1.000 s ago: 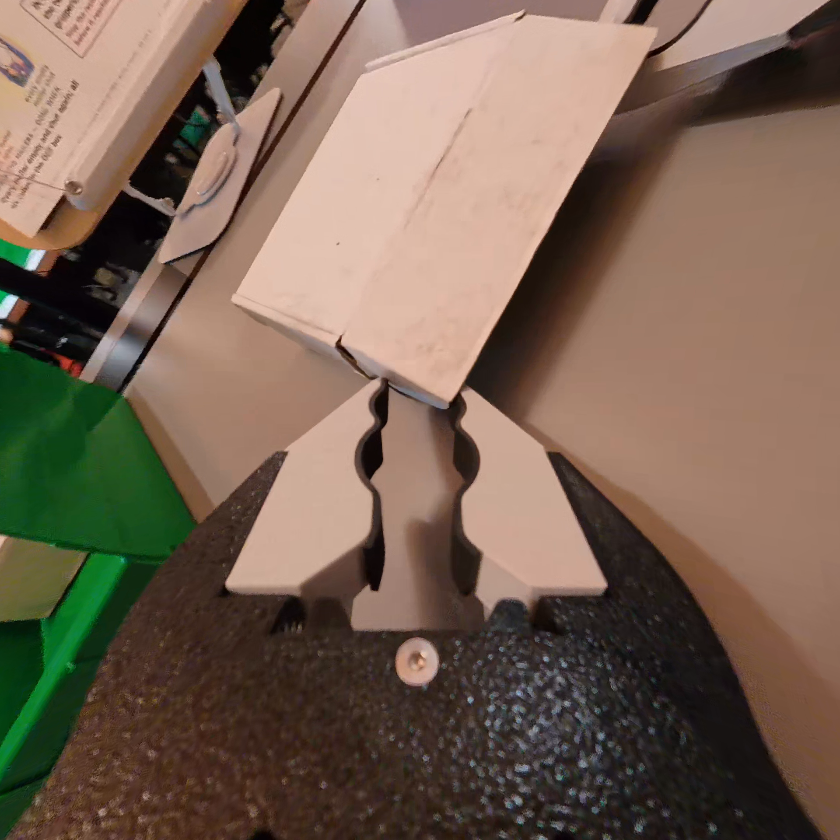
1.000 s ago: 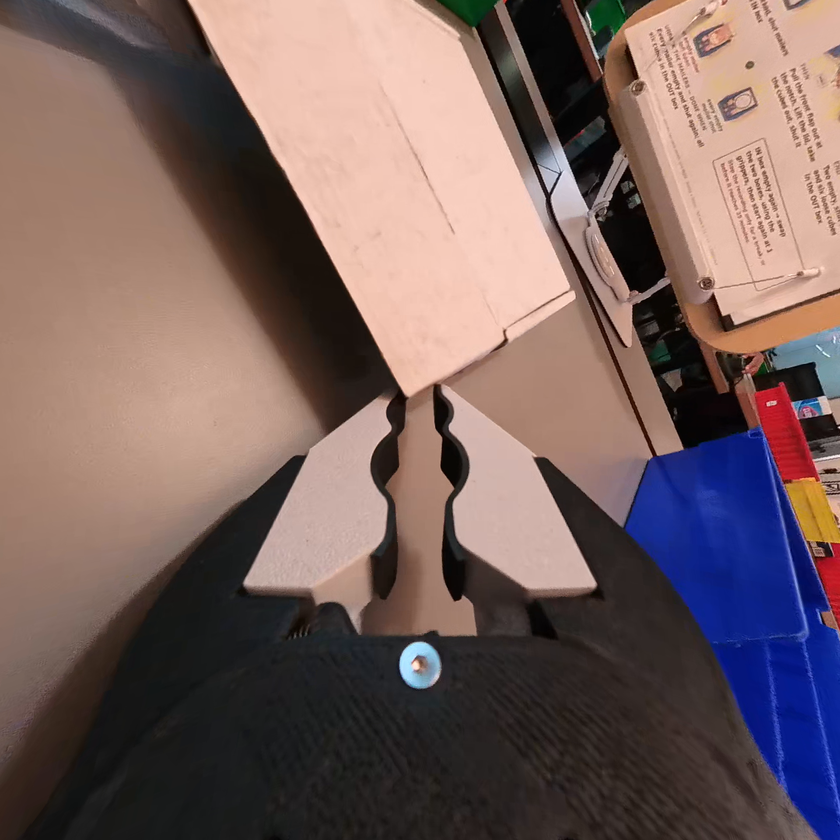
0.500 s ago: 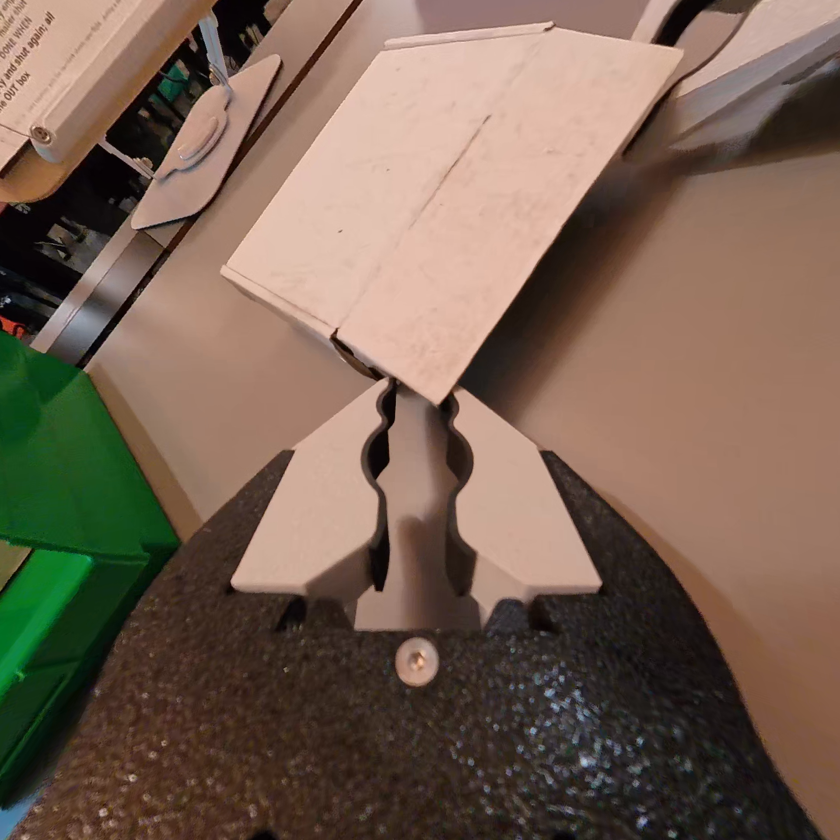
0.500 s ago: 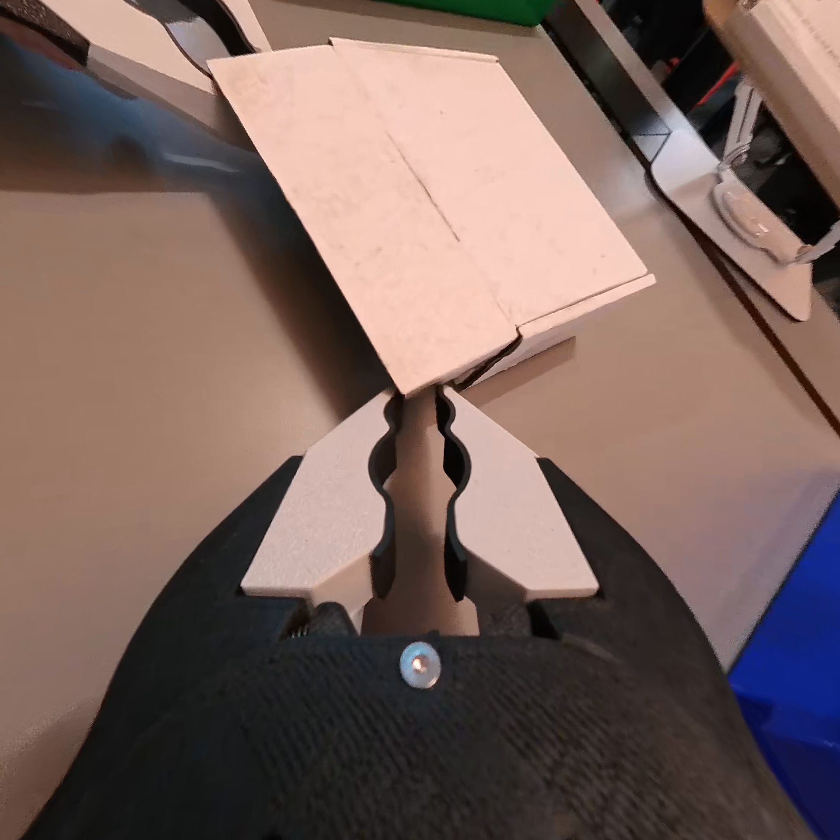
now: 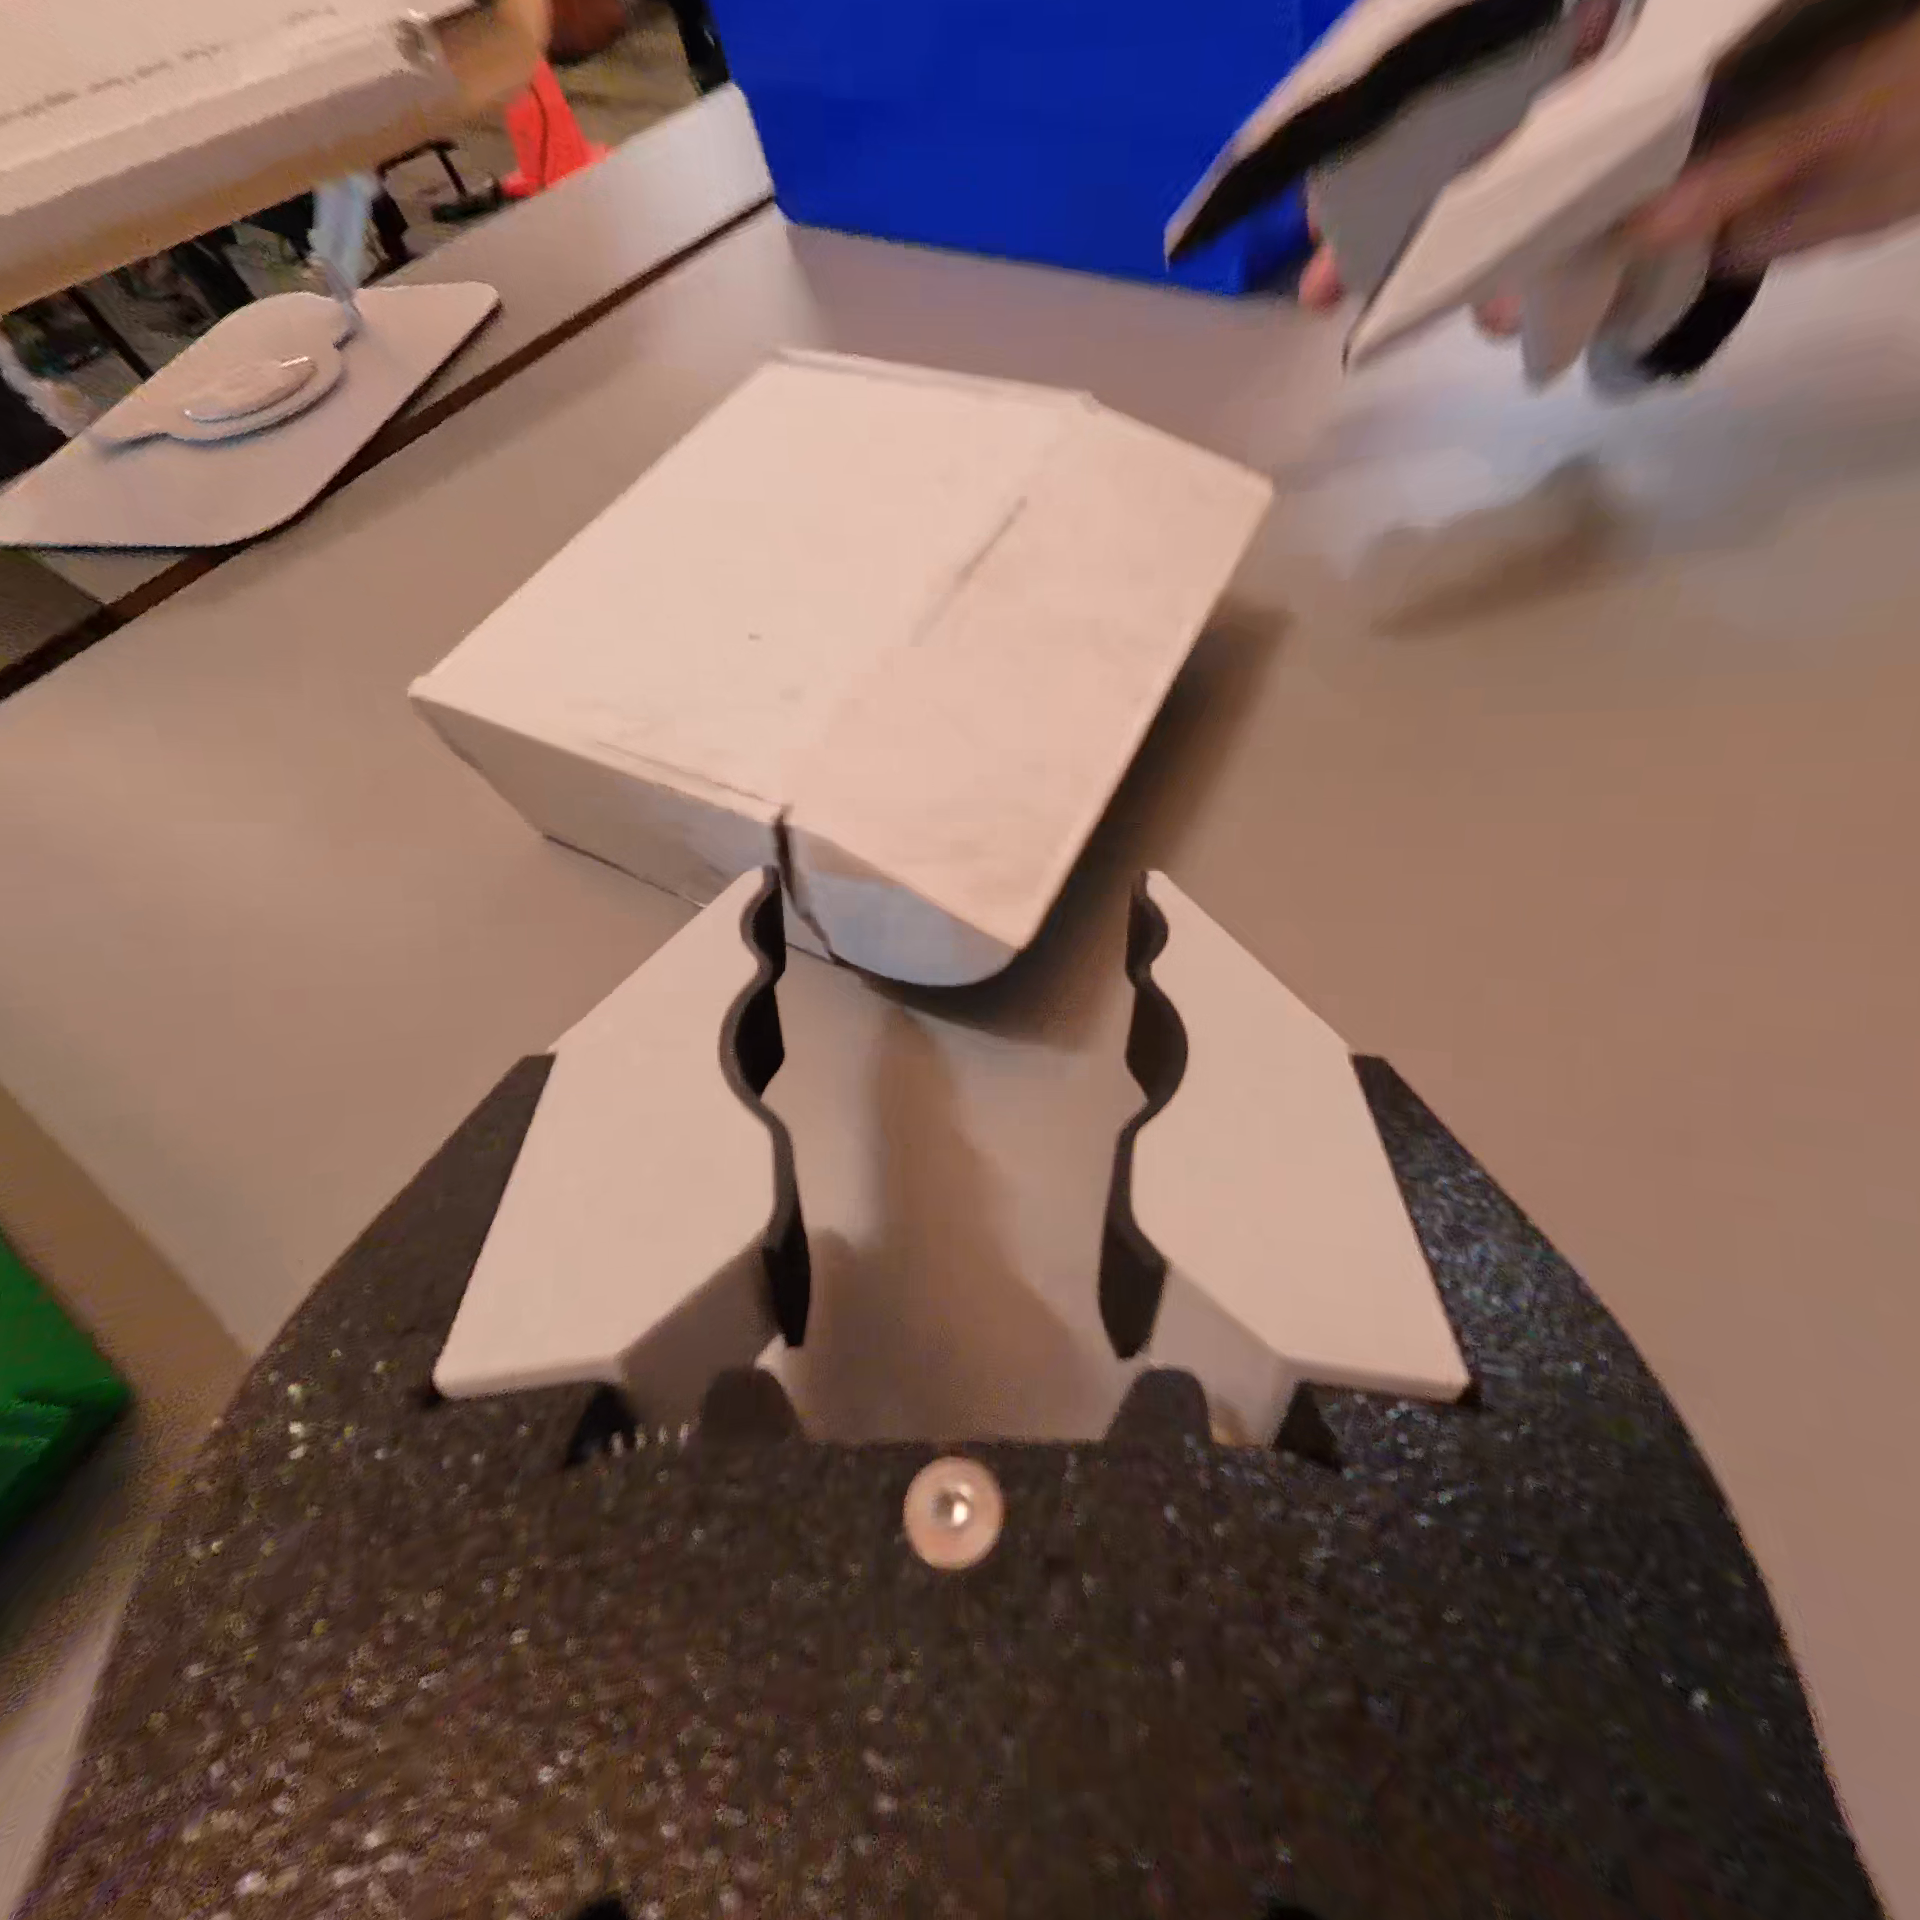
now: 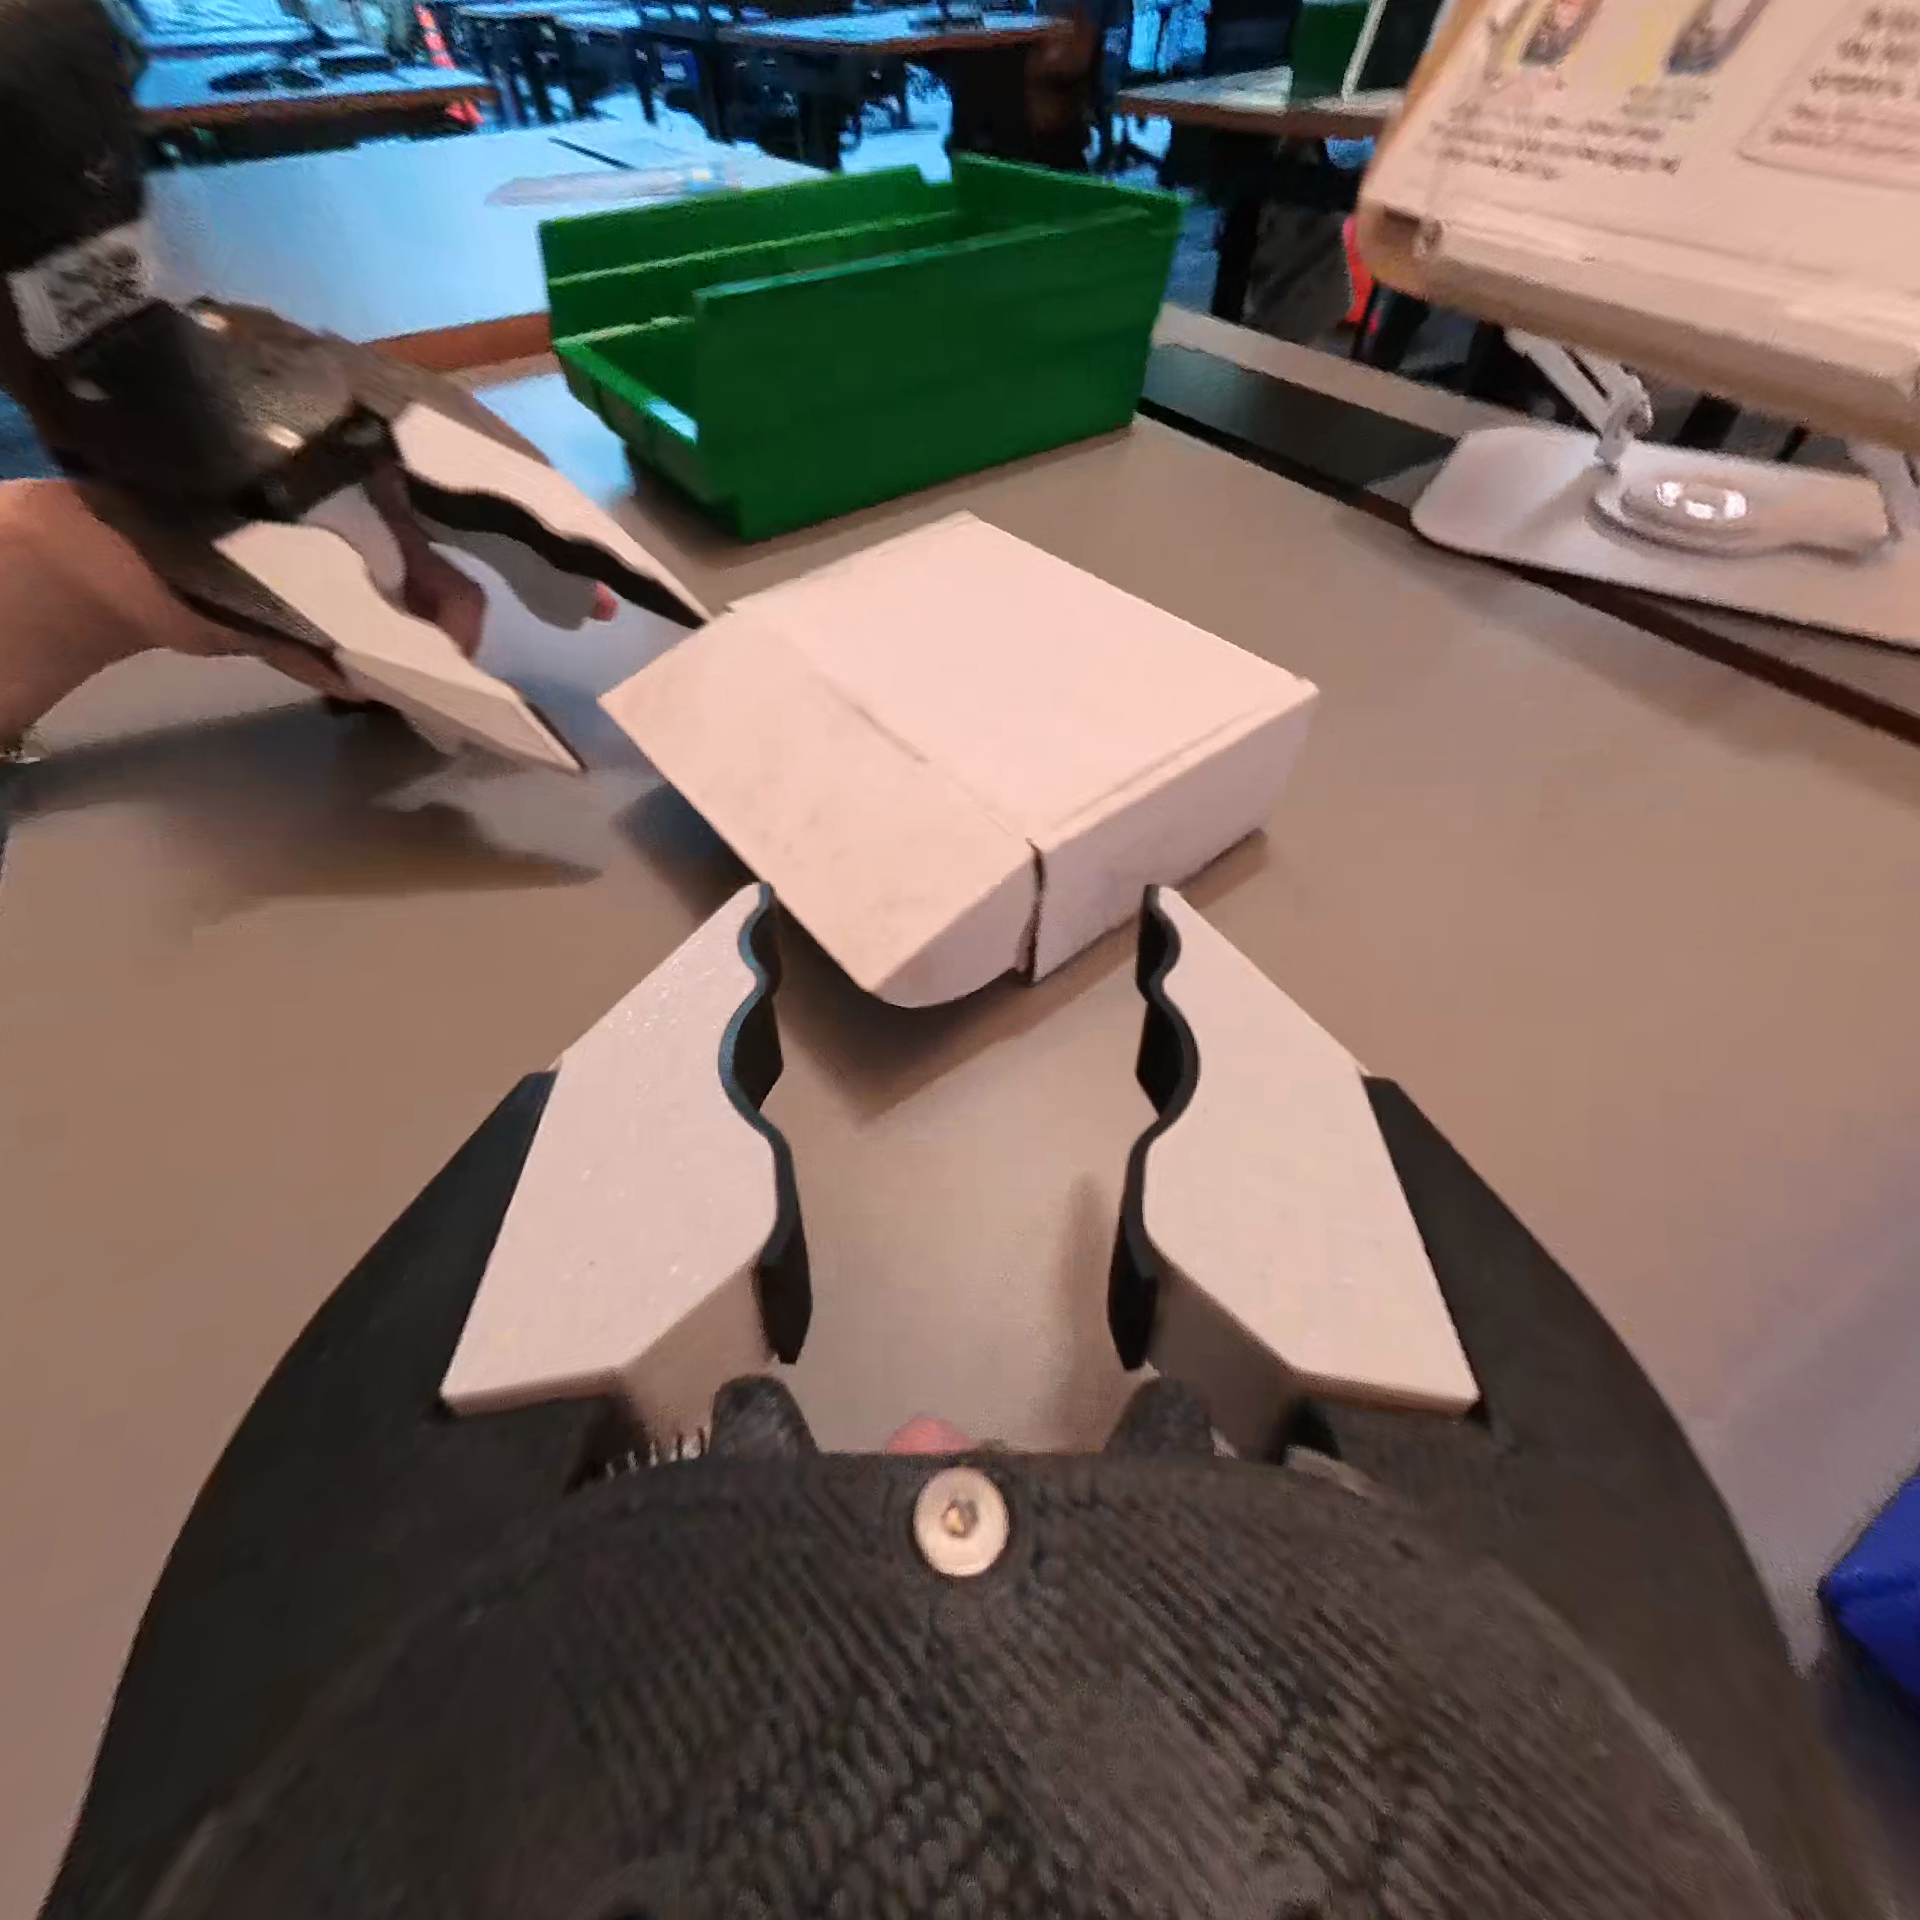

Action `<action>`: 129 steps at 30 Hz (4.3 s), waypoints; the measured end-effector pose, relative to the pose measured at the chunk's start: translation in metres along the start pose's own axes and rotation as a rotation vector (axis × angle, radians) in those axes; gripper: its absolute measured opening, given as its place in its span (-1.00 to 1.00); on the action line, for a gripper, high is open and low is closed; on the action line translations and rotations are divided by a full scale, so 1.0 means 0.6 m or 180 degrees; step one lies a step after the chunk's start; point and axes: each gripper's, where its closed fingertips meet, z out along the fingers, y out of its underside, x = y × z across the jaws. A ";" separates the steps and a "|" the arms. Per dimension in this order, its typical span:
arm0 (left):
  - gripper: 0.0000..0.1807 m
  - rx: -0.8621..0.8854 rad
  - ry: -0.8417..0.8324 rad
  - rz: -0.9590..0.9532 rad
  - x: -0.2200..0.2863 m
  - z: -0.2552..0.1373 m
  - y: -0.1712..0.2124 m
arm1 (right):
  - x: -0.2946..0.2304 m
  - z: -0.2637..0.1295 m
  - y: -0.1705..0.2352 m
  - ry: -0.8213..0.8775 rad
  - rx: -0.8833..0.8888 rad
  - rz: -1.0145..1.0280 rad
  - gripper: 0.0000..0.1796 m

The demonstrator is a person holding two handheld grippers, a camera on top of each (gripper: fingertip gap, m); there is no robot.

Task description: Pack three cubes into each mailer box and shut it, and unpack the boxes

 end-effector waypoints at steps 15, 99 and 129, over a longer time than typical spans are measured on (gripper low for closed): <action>-0.51 -0.0170 0.0514 -0.1036 0.001 0.014 0.008 | 0.007 0.081 0.013 -0.0495 -0.0433 0.0208 -0.17; -0.22 -0.0607 0.0741 0.0389 -0.094 0.080 0.037 | 0.045 0.109 0.064 -0.0765 -0.0903 -0.0963 -0.34; -0.60 -0.0592 0.0377 0.0642 -0.125 0.079 0.041 | 0.069 0.136 0.066 -0.0346 -0.0944 -0.1436 -0.63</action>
